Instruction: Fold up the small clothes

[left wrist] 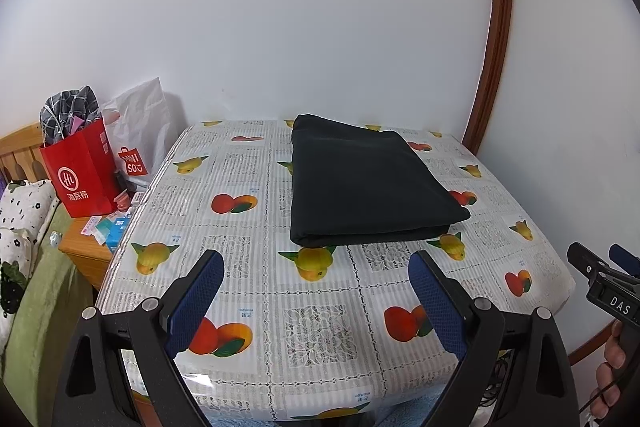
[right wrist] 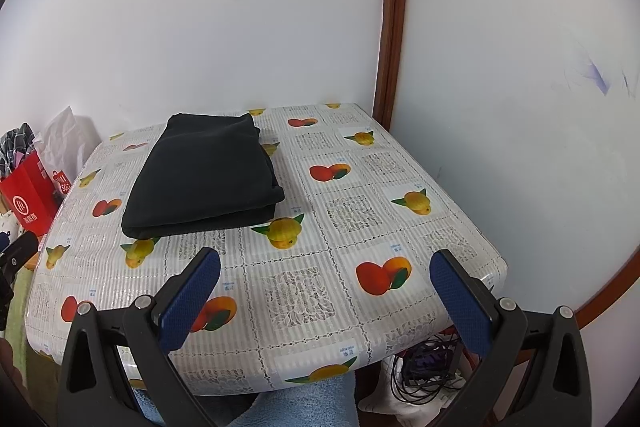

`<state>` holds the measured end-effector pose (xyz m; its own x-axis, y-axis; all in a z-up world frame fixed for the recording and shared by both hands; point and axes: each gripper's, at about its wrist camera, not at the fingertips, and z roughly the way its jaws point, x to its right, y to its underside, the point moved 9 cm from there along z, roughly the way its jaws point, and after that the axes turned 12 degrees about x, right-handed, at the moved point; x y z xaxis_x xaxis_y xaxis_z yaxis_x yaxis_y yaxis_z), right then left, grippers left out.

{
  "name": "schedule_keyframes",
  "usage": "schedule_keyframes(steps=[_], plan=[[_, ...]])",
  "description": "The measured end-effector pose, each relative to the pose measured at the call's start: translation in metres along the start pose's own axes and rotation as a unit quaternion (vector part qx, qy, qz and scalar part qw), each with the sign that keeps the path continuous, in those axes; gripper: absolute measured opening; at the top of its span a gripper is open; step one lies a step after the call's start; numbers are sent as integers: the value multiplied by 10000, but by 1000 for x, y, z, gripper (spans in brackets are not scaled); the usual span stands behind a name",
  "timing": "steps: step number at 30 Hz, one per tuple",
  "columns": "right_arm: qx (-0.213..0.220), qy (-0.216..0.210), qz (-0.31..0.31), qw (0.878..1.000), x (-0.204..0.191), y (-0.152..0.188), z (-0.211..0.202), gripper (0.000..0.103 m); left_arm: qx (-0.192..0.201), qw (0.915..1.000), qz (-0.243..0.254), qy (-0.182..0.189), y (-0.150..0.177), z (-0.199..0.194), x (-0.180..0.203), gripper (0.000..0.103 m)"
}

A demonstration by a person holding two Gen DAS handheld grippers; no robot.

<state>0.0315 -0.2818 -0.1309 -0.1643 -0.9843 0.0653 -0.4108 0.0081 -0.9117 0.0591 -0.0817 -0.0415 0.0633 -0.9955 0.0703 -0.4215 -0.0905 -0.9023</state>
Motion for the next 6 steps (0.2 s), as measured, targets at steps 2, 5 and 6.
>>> schedule_keyframes(steps=[2,5,6], plan=[[4,-3,8,10000,0,0,0,103,10,10000,-3,0,0,0,0,94],[7,-8,2,10000,0,0,0,103,23,10000,1,-2,-1,0,0,94],[9,-13,-4,10000,-1,0,0,103,20,10000,24,26,-1,0,1,94]])
